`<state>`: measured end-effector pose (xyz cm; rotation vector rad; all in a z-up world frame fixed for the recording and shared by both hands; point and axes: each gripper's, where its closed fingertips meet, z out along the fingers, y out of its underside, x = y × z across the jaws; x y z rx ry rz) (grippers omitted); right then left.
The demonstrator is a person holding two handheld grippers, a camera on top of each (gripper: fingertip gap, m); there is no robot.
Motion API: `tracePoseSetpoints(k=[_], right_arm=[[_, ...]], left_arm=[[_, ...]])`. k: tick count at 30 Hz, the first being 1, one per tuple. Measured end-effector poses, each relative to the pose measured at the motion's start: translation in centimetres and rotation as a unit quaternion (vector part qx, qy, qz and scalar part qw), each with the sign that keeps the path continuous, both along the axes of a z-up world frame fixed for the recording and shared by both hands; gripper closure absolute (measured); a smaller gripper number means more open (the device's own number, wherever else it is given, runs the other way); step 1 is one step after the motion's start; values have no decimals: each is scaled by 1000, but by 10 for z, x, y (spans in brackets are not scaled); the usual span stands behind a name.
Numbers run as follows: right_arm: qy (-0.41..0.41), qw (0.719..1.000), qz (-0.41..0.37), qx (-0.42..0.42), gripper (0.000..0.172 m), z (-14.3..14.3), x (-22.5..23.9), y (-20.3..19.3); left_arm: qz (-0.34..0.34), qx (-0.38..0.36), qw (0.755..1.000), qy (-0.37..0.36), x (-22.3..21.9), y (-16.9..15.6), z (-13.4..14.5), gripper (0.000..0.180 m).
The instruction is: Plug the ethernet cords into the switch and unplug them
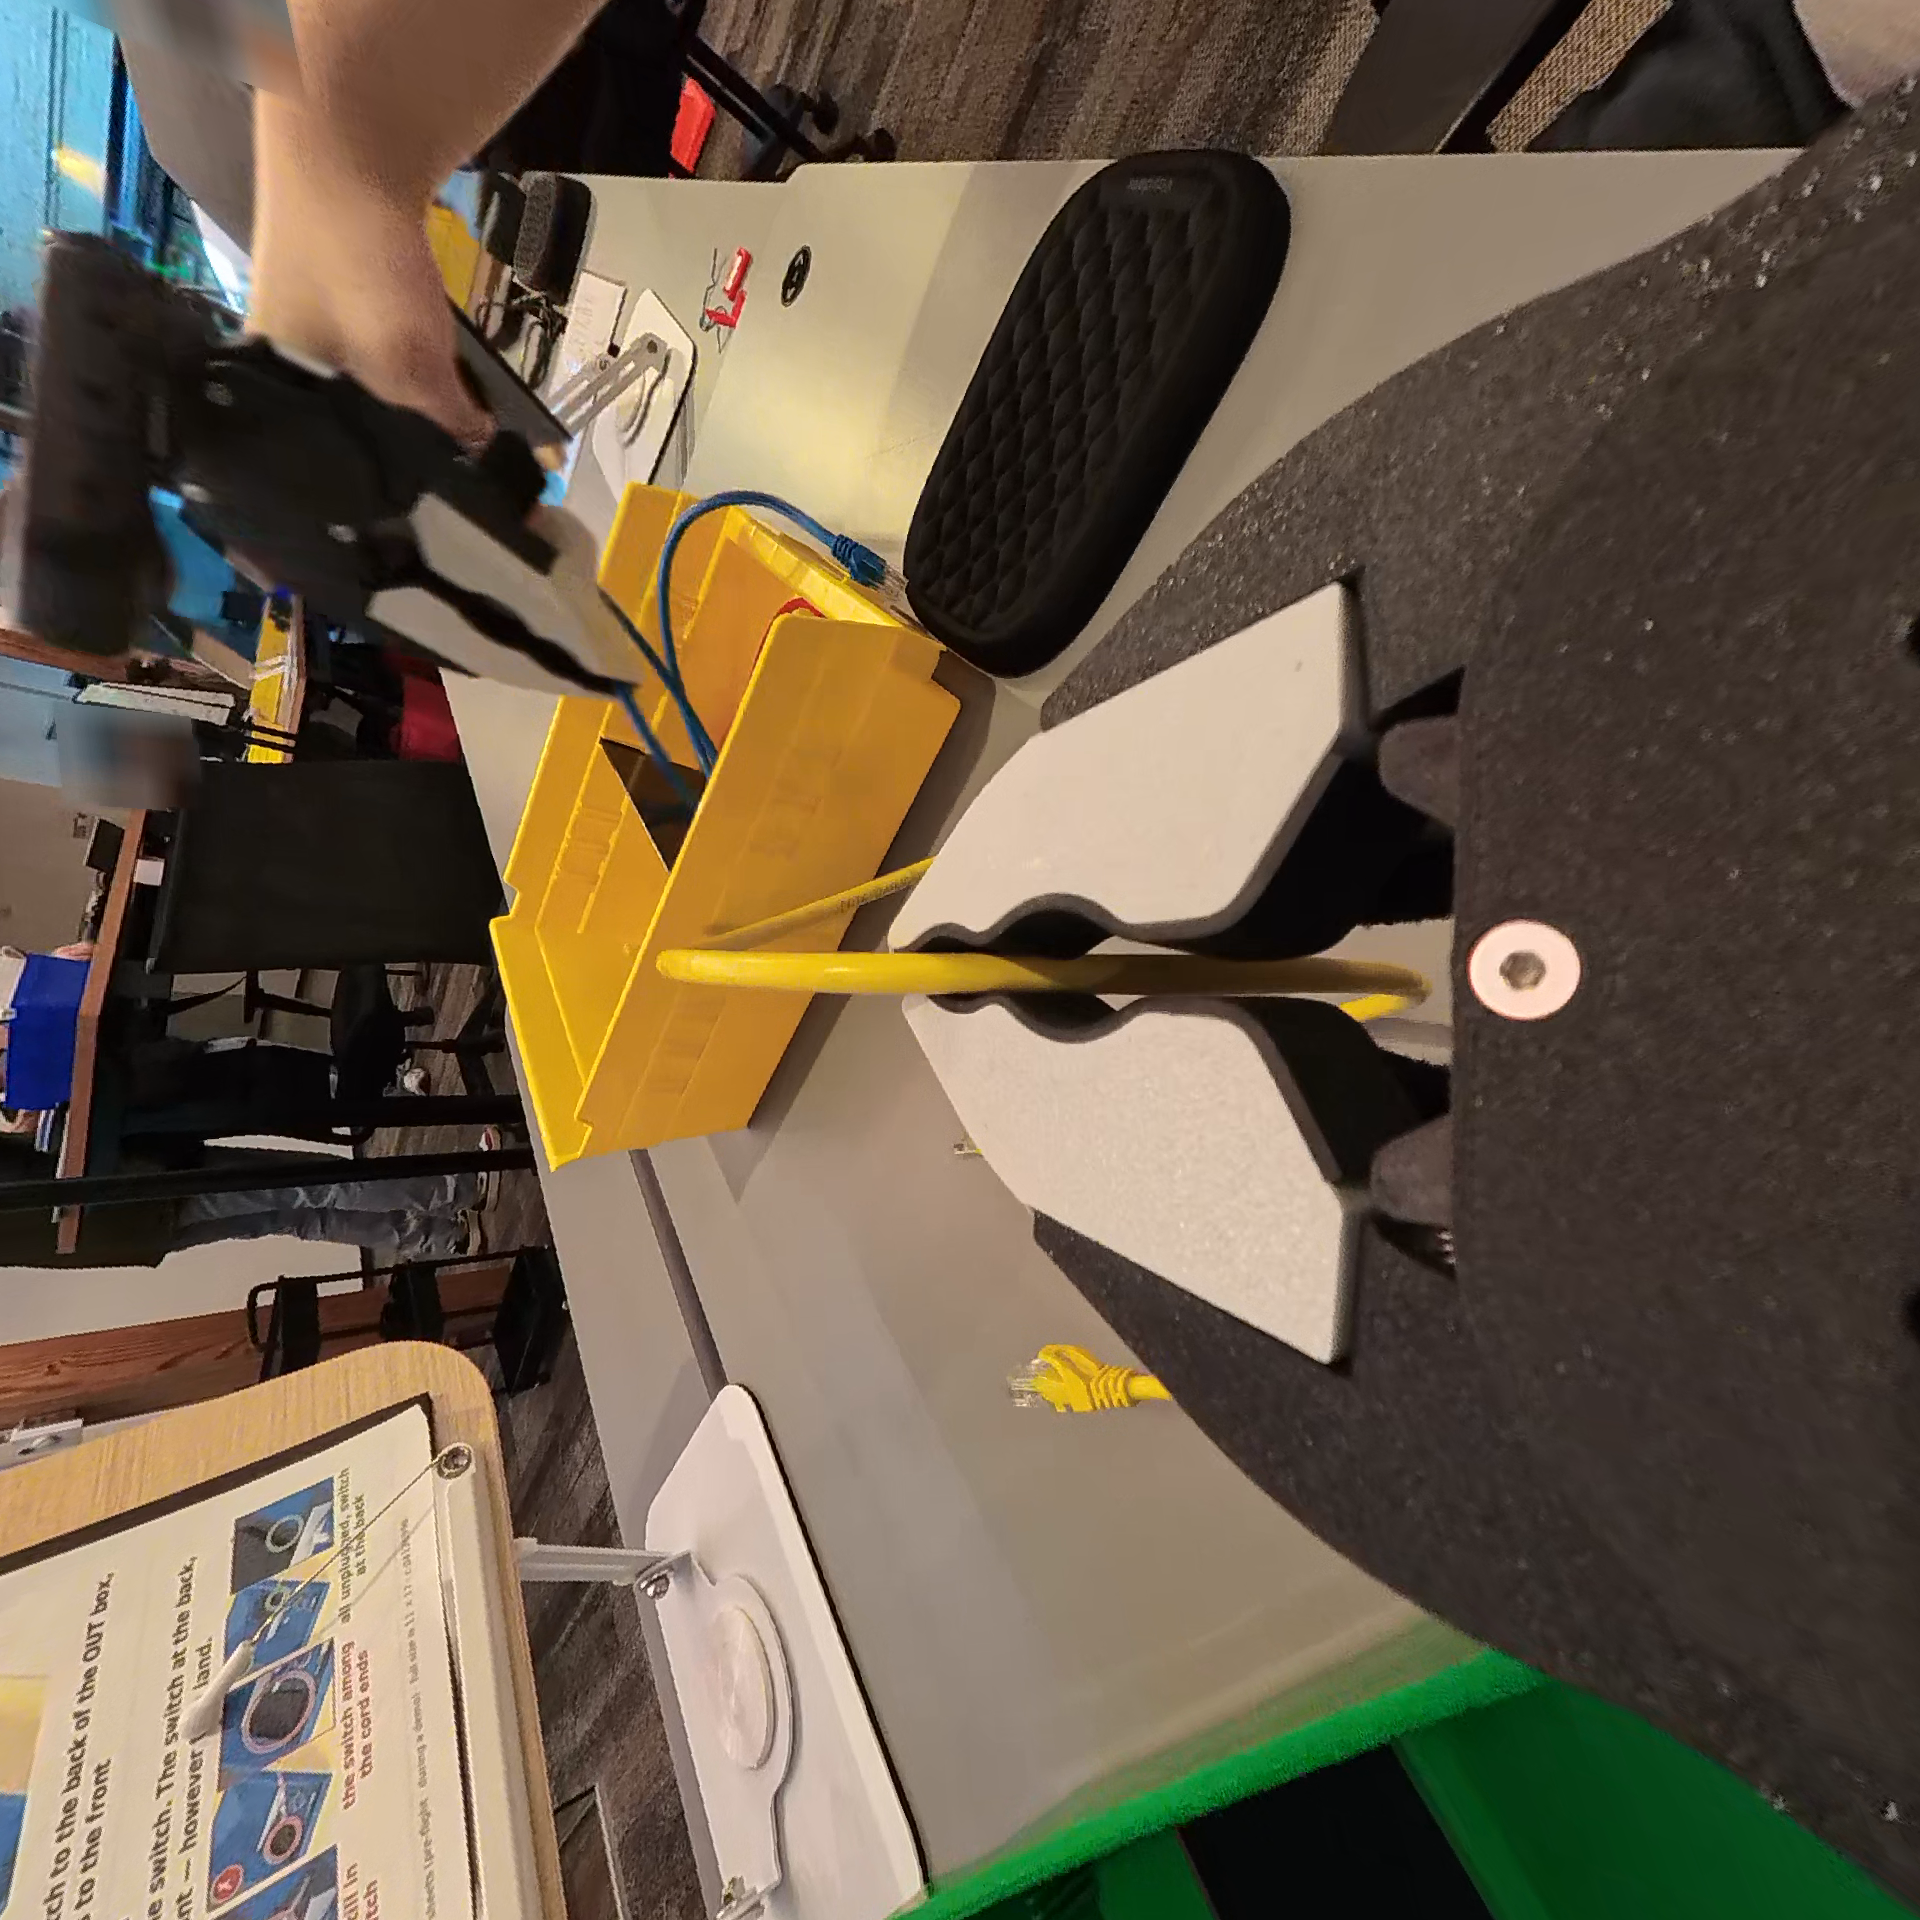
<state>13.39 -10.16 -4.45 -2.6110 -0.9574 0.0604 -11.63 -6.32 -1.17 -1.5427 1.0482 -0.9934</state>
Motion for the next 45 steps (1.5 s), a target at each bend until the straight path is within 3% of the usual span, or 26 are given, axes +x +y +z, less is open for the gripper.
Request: tracePoseSetpoints(k=[4,7,11,14,18,22,25,28,30,33,34,37,40,43,45], right_arm=[[75,995,-6,-61,164,9,1,-7],[59,989,45,-127,163,-22,-9,-33],[39,988,60,-138,135,-59,-19,-48],[16,996,55,-63,125,-51,-10,-49],[-69,982,122,126,147,-29,-2,-63],[-134,970,164,118,152,-62,-6,-101],[-198,951,173,159,138,-71,-3,-98],[-247,929,190,198,136,-73,0,-94],[-267,919,184,225,144,-72,4,-91],[-328,882,199,272,156,-70,11,-87],[-326,882,198,278,162,-69,10,-88],[-265,915,191,237,164,-74,0,-96],[-183,941,167,232,164,-61,-12,-92],[-147,949,124,252,164,-40,-9,-76],[-84,968,110,209,164,-42,-16,-74]], left_arm=[[-2,4,1000,1,0,-1,0,180],[-3,5,1000,-1,-2,-1,1,180],[-6,1,1000,-3,-2,-2,2,180],[-10,2,1000,-1,-2,-5,2,180],[-14,4,1000,-3,-2,-8,3,180],[-25,1,1000,-5,1,-12,5,180],[-31,7,999,0,4,-16,4,180],[-35,15,999,2,4,-18,3,180],[-31,14,999,1,3,-17,3,180],[-34,4,999,-4,4,-16,4,180],[-36,3,999,-3,4,-16,4,180],[-36,6,999,0,6,-17,2,180],[-38,7,999,3,6,-18,1,180],[-38,7,999,4,6,-18,1,180],[-38,5,999,3,6,-18,1,180]])
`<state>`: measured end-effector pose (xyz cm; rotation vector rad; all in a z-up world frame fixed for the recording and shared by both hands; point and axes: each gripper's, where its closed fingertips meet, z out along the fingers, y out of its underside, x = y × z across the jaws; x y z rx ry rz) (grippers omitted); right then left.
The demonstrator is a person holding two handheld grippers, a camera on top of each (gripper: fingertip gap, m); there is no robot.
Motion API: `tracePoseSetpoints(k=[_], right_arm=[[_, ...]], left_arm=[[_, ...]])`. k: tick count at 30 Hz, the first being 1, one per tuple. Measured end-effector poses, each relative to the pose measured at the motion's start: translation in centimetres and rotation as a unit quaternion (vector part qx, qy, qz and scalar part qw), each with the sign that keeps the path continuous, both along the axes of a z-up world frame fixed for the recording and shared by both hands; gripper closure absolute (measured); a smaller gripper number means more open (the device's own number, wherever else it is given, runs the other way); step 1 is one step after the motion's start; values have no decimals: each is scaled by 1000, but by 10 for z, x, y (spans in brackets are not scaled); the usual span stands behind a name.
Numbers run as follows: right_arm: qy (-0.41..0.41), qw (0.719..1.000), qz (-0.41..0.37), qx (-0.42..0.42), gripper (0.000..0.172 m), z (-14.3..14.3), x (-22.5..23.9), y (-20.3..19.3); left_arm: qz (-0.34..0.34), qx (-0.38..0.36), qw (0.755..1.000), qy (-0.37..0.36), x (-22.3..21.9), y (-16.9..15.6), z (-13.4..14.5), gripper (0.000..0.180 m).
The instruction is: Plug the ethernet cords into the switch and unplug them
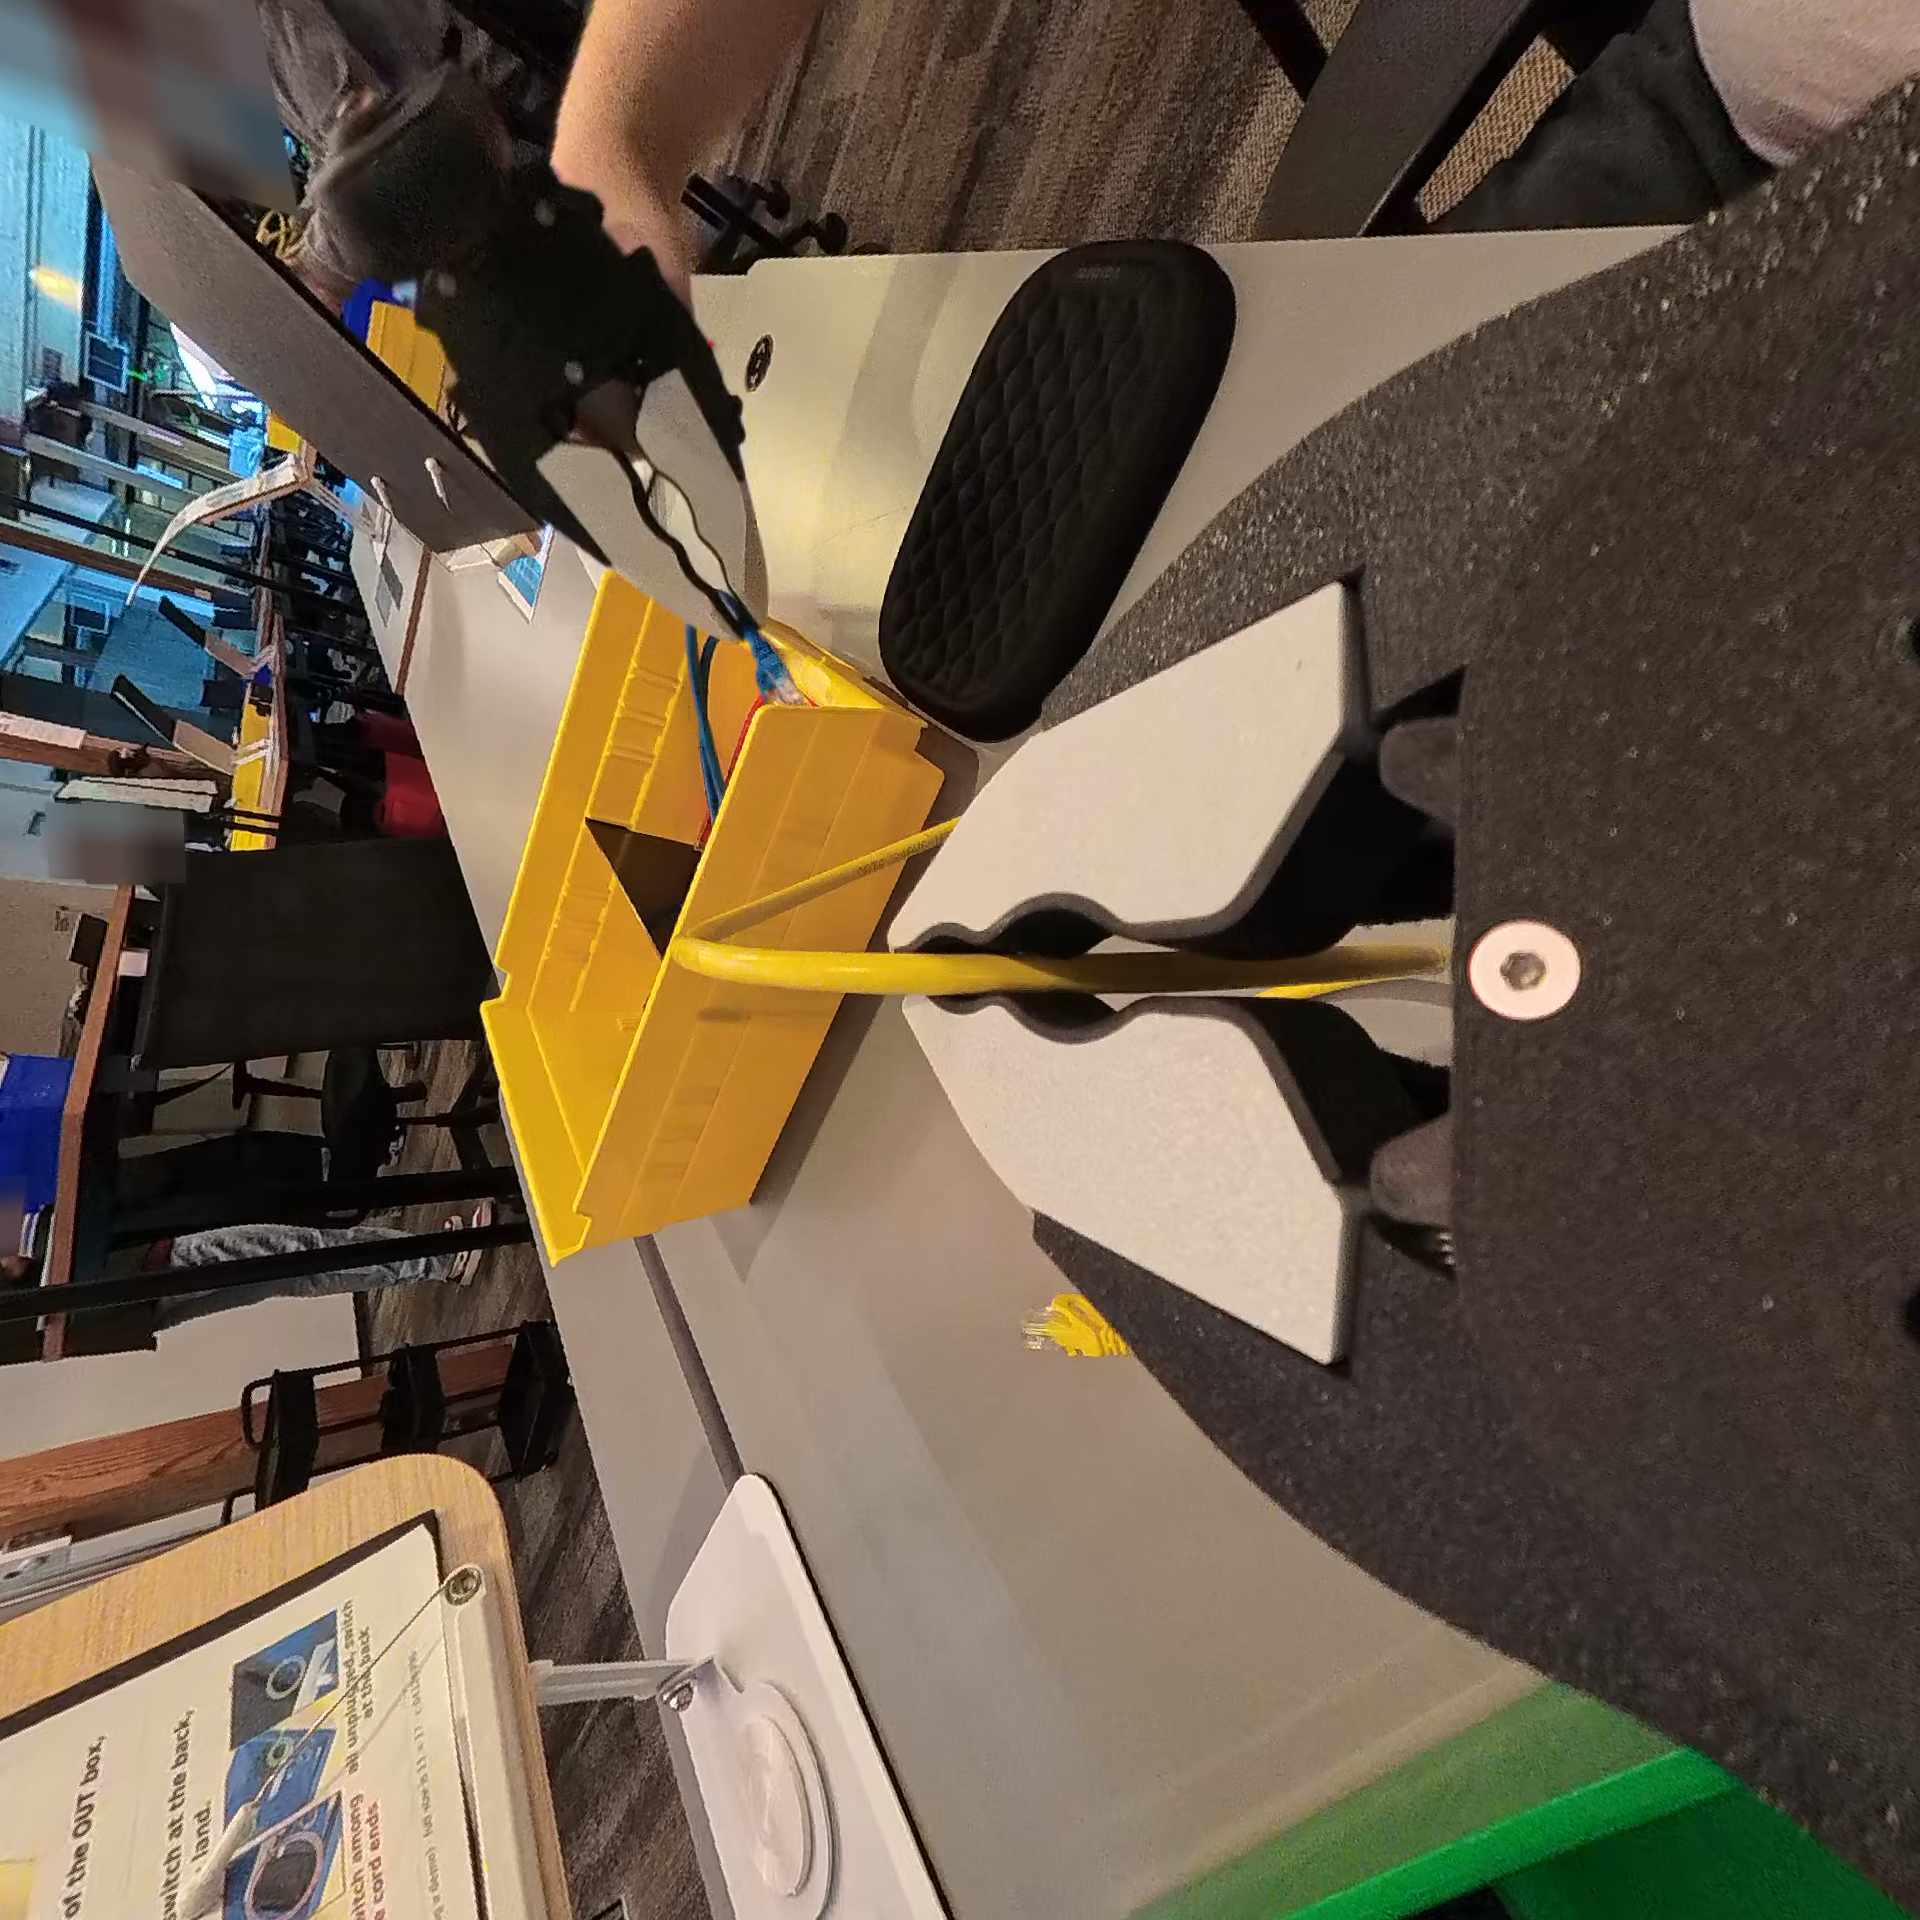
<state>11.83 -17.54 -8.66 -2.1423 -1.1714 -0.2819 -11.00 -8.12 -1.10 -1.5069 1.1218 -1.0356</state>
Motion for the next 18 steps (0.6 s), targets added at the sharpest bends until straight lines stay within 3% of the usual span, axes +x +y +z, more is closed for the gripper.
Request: tracePoseSetpoints(k=[7,9,11,18], right_arm=[[58,982,-97,-151,163,-25,2,24],[54,977,-130,-162,147,-28,6,36],[59,976,-116,-173,147,-32,1,39],[167,968,-93,-165,141,9,-4,29]], left_arm=[[-3,-2,1000,0,0,-1,-1,180],[-4,-1,1000,1,0,-2,-1,180],[-7,1,1000,-1,-1,-3,0,180],[-16,-1,1000,-10,-3,-5,4,180]])
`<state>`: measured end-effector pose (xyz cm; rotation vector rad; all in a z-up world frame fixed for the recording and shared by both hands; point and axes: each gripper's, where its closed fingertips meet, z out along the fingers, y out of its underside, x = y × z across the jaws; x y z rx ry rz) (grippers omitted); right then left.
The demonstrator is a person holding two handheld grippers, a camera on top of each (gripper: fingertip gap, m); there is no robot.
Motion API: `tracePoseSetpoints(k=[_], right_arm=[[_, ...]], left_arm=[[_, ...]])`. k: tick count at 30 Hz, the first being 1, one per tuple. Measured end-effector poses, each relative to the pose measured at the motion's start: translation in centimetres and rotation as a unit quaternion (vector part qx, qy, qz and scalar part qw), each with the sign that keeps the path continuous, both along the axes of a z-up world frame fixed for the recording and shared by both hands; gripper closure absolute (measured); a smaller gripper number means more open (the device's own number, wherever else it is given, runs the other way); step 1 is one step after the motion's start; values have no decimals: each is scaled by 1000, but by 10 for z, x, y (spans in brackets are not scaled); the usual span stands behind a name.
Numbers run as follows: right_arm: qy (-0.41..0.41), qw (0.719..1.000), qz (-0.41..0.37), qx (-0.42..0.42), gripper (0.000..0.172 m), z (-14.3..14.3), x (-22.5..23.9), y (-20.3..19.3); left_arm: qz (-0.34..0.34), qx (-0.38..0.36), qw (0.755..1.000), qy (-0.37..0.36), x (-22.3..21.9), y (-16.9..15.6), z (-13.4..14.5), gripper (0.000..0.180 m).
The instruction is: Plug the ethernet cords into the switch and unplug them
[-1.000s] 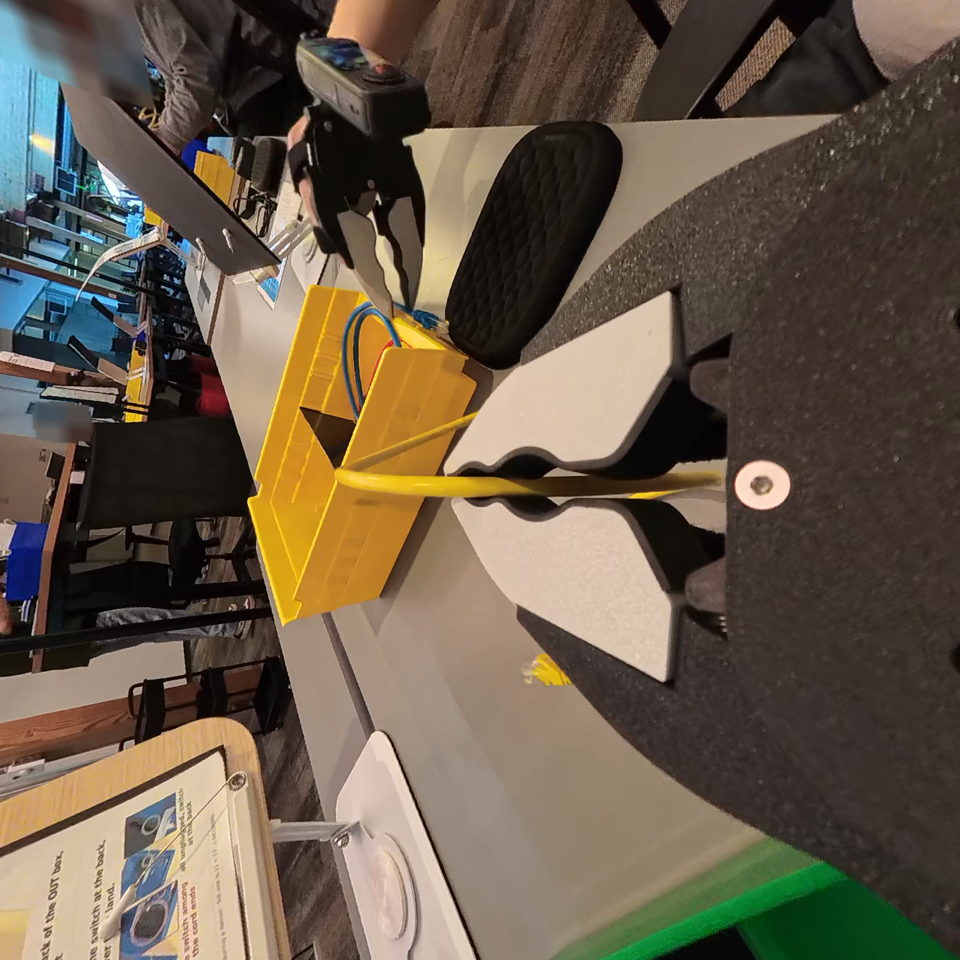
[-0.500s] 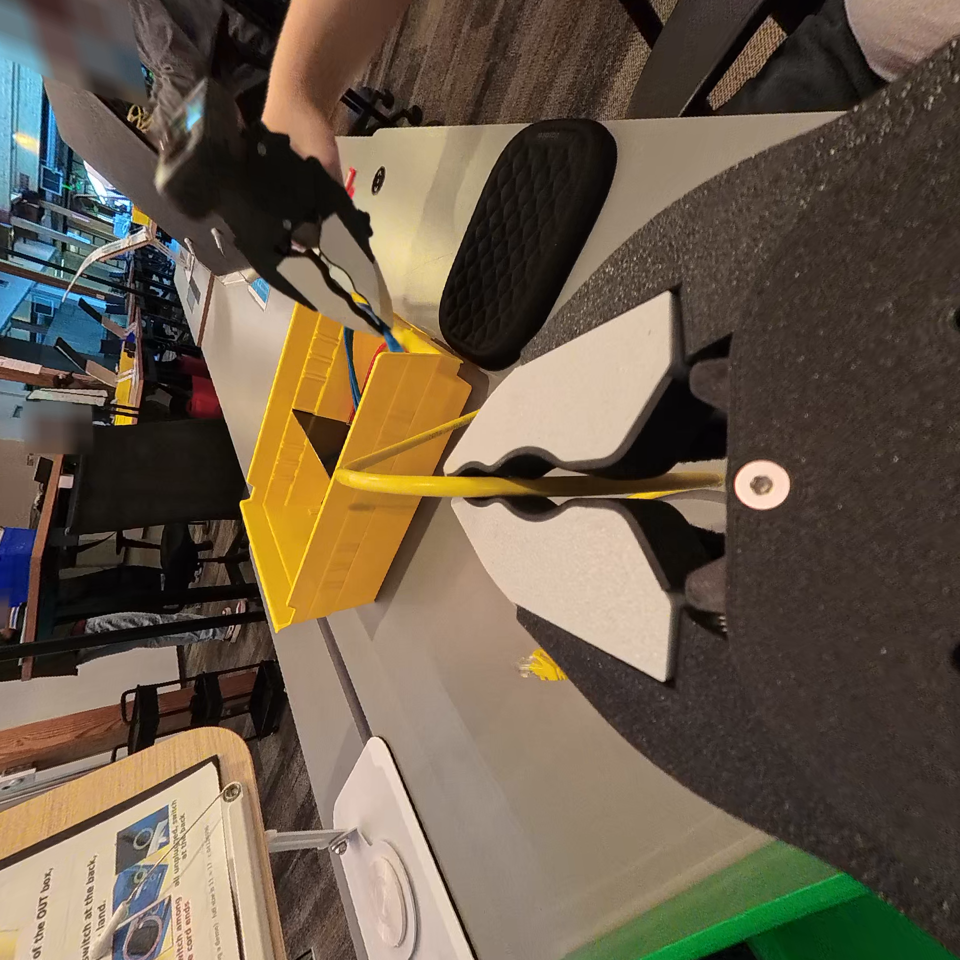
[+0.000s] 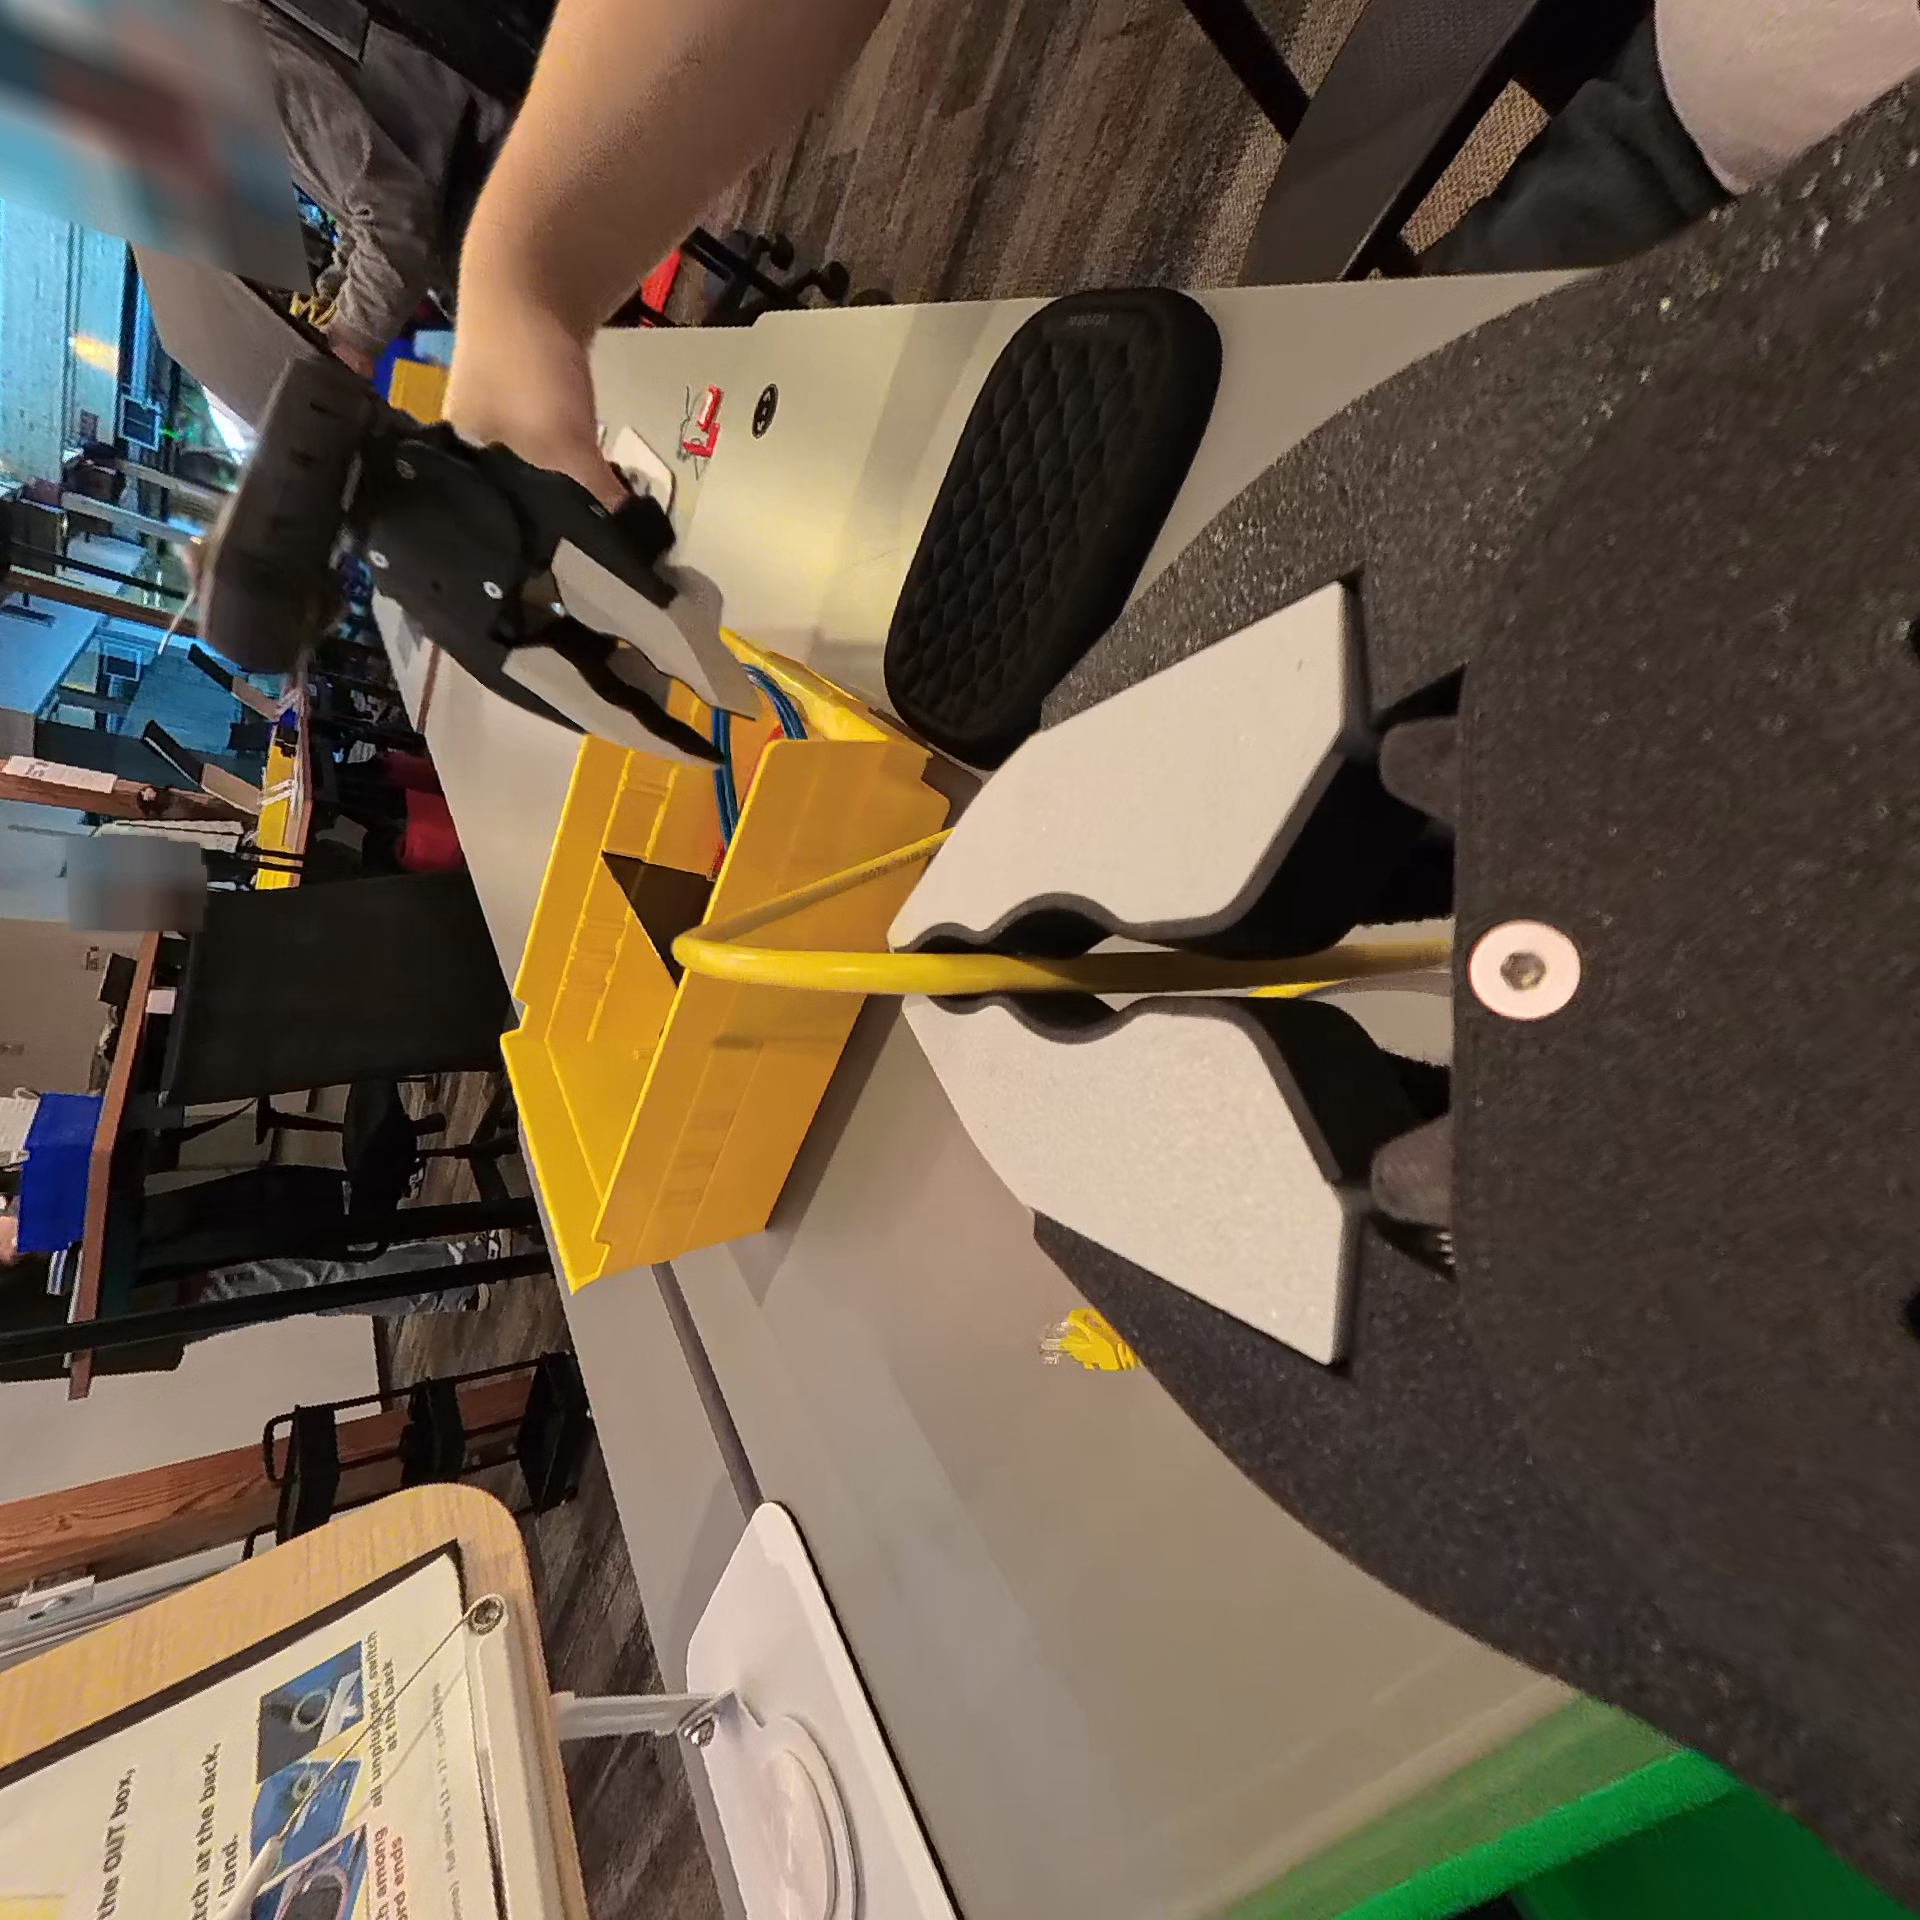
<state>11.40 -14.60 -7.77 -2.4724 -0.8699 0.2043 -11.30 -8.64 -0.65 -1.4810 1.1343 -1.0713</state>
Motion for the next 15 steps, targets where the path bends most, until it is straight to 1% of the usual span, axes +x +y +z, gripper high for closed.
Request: tracePoseSetpoints(k=[2,3,6,8,10,11,13,14,15], right_arm=[[6,999,-21,32,141,19,0,2],[14,998,-23,56,141,30,-8,5],[32,988,7,151,138,54,-60,19],[27,979,31,197,134,59,-98,29],[37,974,38,222,134,60,-127,43],[47,974,31,221,133,58,-137,51],[64,979,25,194,130,51,-150,64],[65,981,24,179,136,47,-152,69],[75,983,37,165,161,47,-157,70]], left_arm=[[-4,-2,1000,-6,0,-1,2,180],[-6,-1,1000,-11,-1,-2,4,180],[-11,10,1000,-21,-2,-5,9,180],[-12,19,1000,-22,-2,-5,10,180],[-18,20,999,-22,-2,-7,10,180],[-24,18,999,-22,-2,-8,9,180],[-31,15,999,-20,-2,-10,8,180],[-32,15,999,-21,-2,-10,8,180],[-33,13,999,-24,-3,-10,9,180]])
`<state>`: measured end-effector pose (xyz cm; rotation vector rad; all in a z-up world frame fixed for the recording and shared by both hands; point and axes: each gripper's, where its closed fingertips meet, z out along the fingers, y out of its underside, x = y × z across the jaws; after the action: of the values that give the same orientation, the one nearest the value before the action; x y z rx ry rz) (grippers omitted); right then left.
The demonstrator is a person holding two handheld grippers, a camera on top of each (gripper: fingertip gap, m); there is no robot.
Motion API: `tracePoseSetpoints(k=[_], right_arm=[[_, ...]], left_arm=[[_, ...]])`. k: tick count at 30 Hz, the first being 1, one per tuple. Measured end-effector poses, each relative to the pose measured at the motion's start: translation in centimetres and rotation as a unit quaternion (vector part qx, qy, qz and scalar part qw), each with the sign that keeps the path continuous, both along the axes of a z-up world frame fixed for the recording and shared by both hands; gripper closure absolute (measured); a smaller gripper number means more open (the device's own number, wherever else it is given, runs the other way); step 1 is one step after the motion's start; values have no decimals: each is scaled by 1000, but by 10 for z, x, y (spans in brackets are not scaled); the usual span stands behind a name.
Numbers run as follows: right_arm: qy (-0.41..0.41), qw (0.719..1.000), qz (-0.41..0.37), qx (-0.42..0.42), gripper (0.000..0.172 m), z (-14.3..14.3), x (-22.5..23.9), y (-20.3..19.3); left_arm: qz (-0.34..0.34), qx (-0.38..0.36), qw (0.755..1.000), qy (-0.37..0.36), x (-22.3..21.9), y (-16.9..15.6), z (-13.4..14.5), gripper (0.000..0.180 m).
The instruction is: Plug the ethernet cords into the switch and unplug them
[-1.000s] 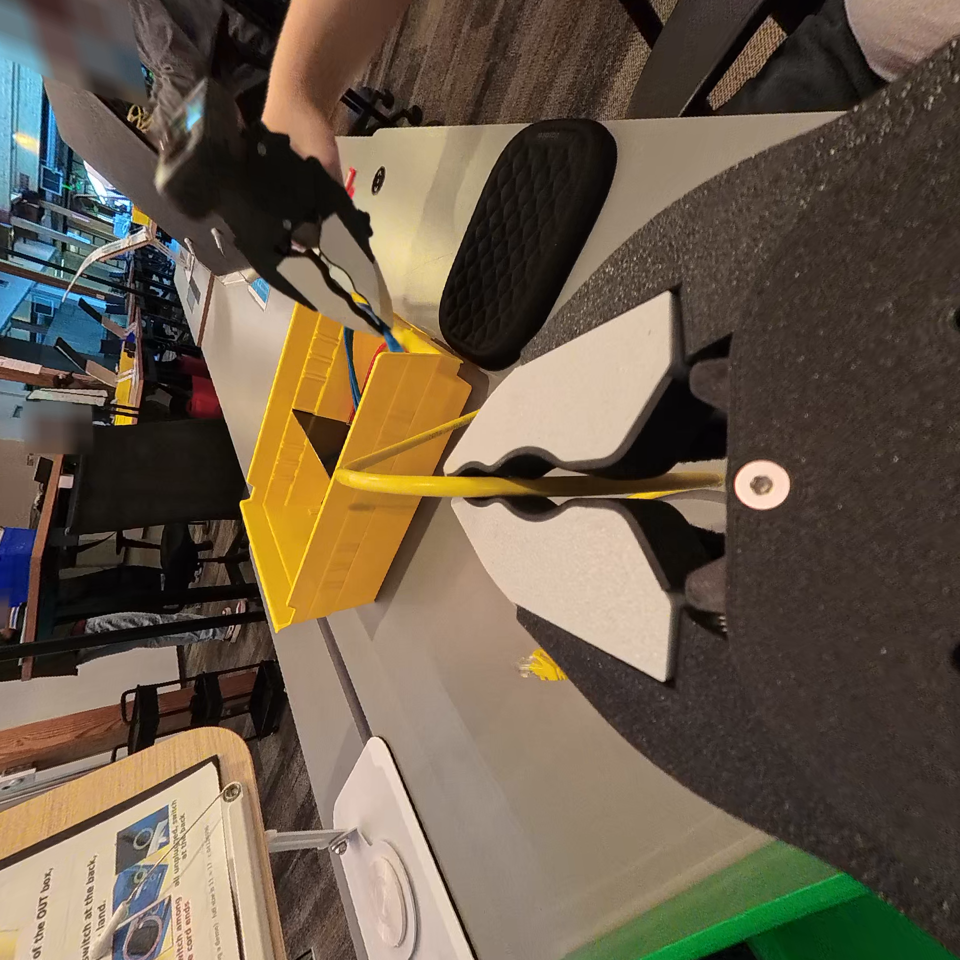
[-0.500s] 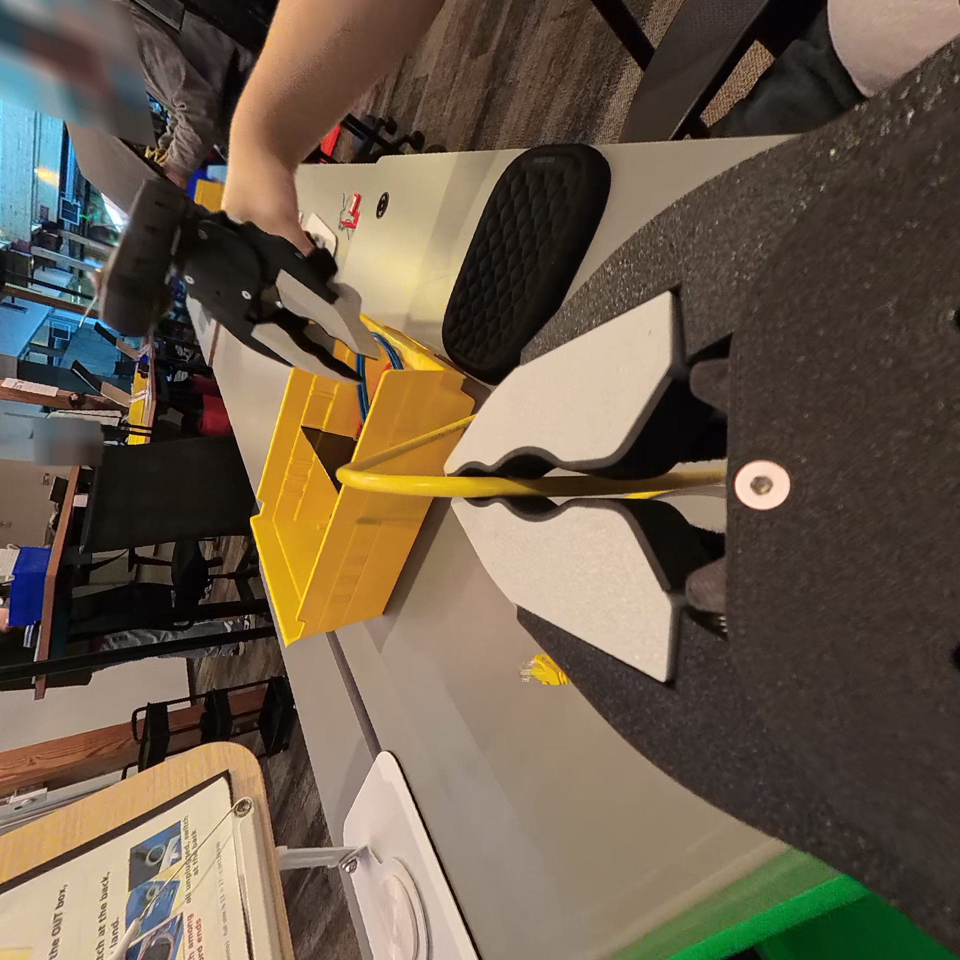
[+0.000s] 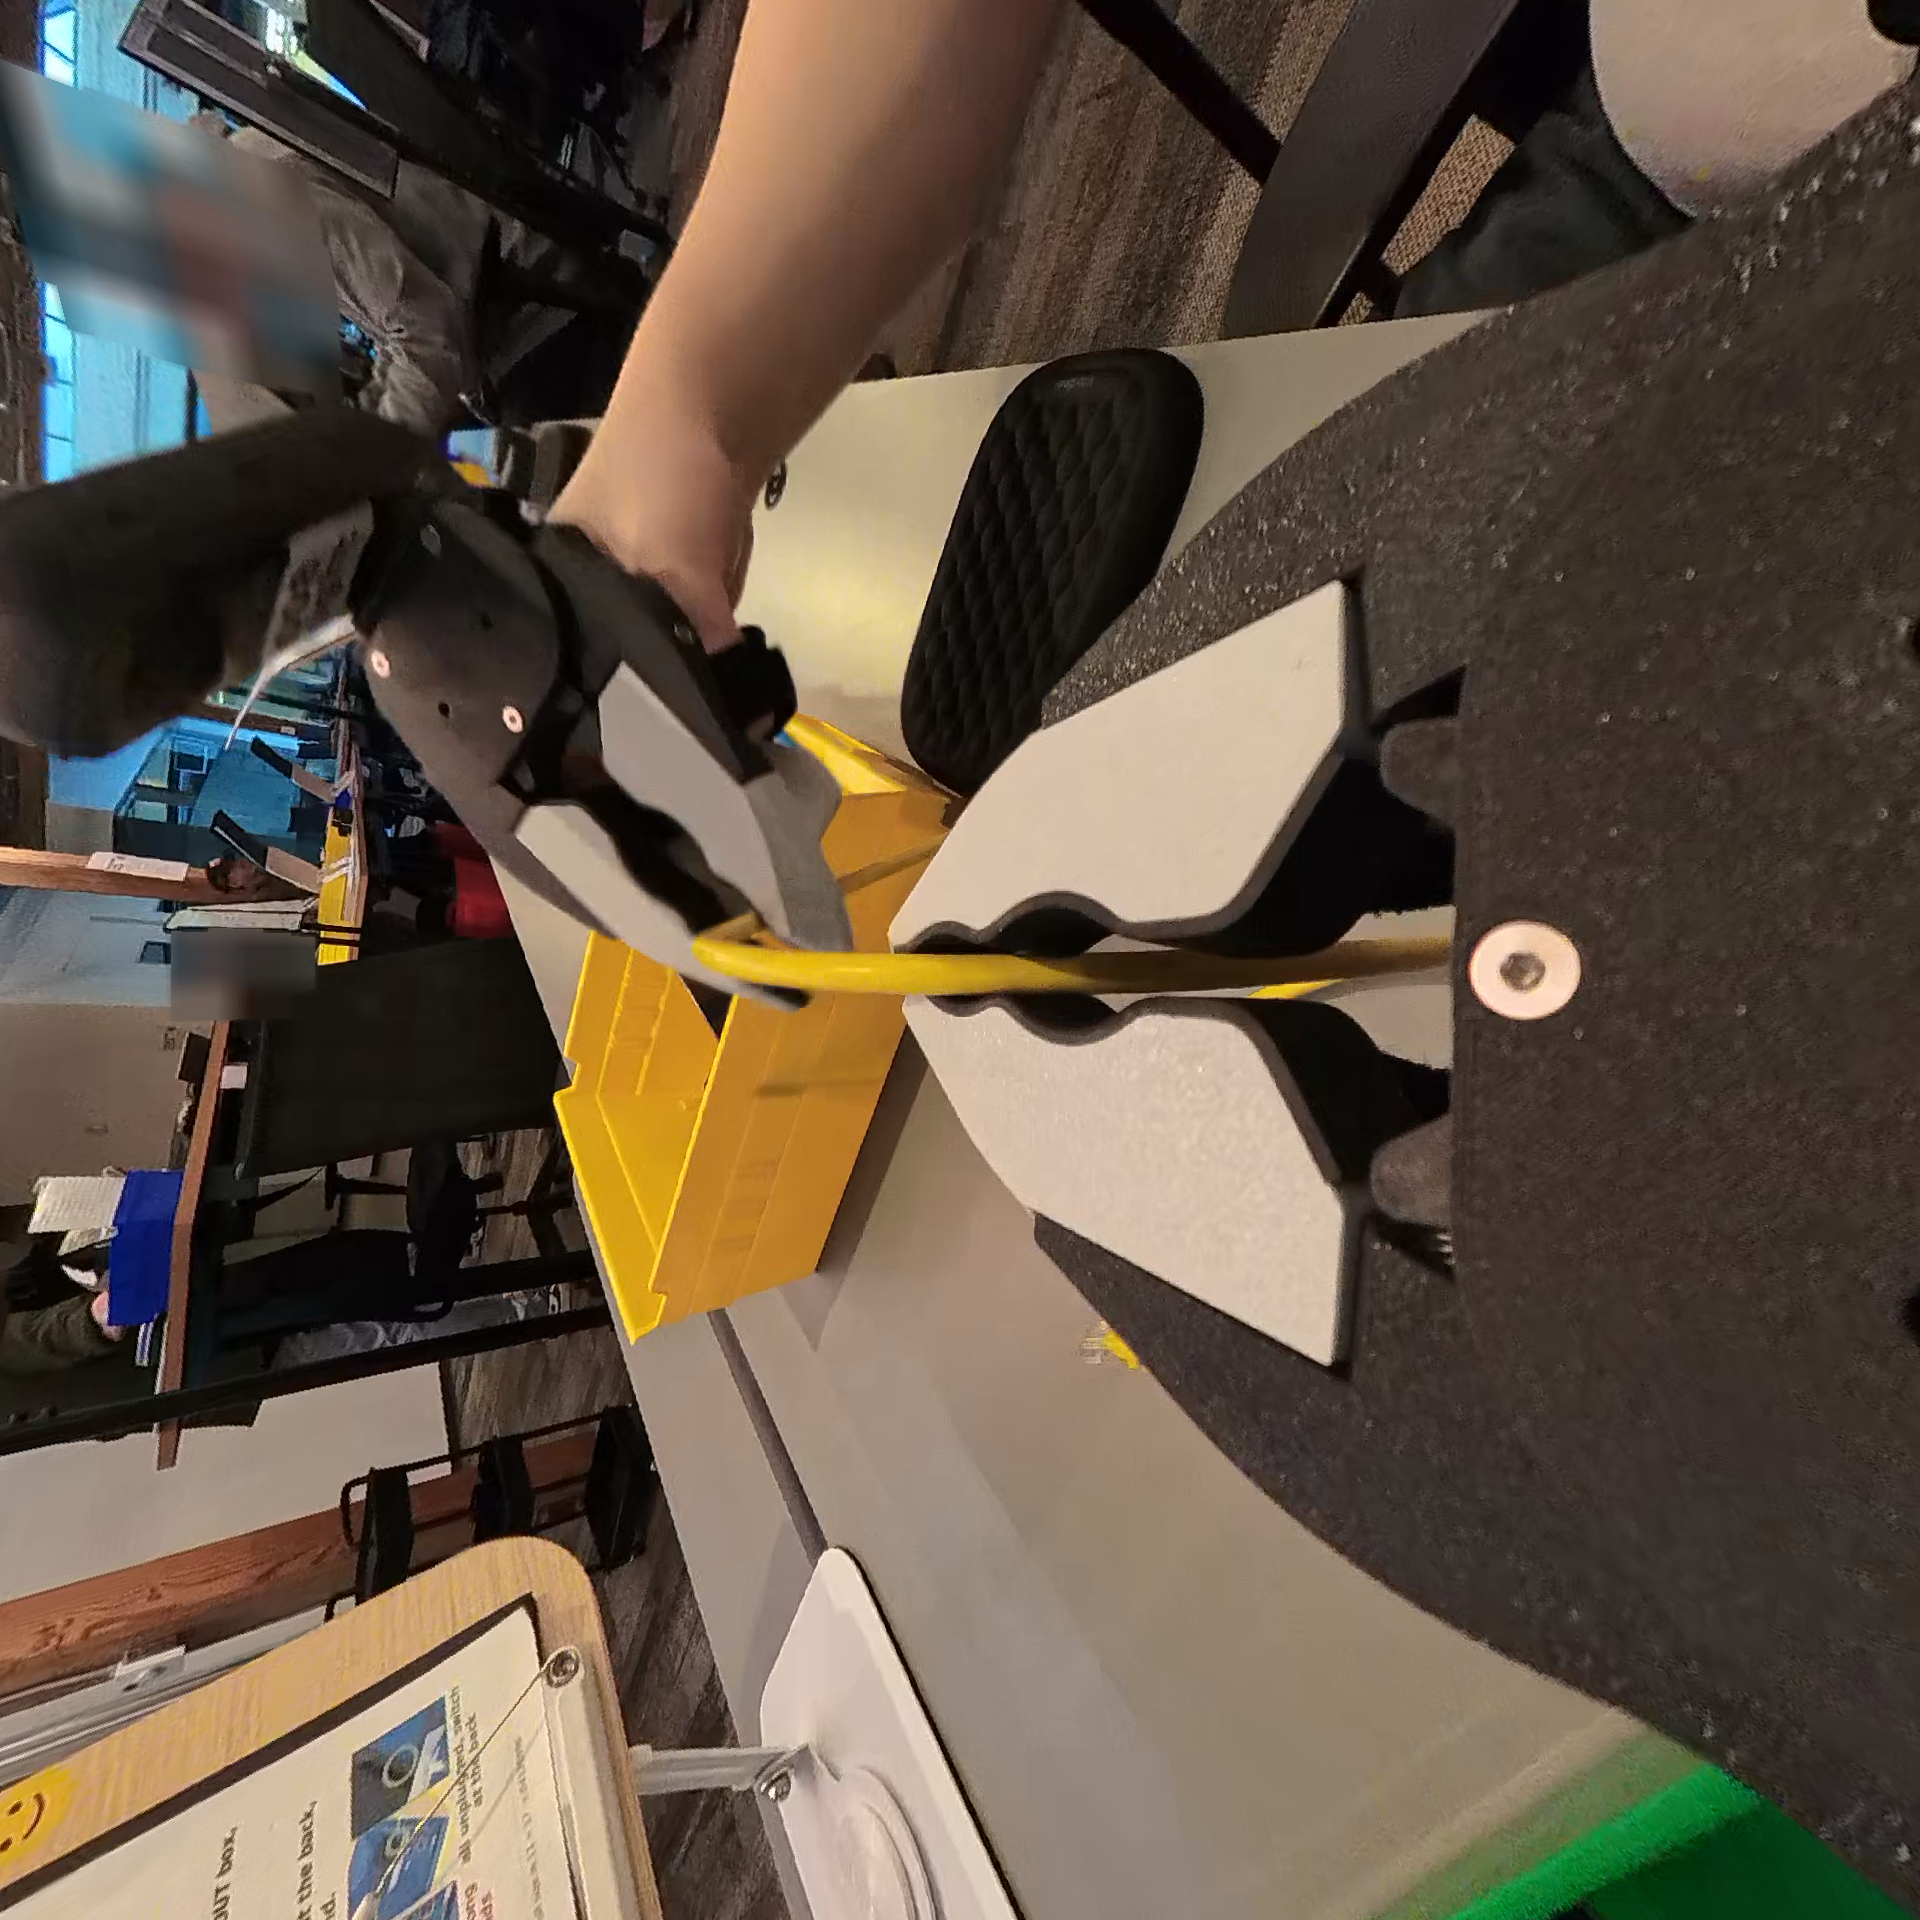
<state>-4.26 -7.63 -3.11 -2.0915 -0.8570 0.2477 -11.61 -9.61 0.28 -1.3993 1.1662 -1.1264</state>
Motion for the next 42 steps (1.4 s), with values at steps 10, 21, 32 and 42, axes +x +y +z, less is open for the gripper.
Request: tracePoseSetpoints(k=[10,21,32,42], right_arm=[[-58,998,2,22,167,71,1,16],[-148,977,-82,129,167,185,59,10],[-190,954,-118,197,167,185,180,-28],[-289,929,-111,203,168,144,233,-36]], left_arm=[[96,-17,991,-88,-25,26,33,130],[95,-63,987,-117,-31,26,42,121],[59,-23,994,-93,-19,7,38,128],[58,-19,995,-80,-15,8,32,130]])
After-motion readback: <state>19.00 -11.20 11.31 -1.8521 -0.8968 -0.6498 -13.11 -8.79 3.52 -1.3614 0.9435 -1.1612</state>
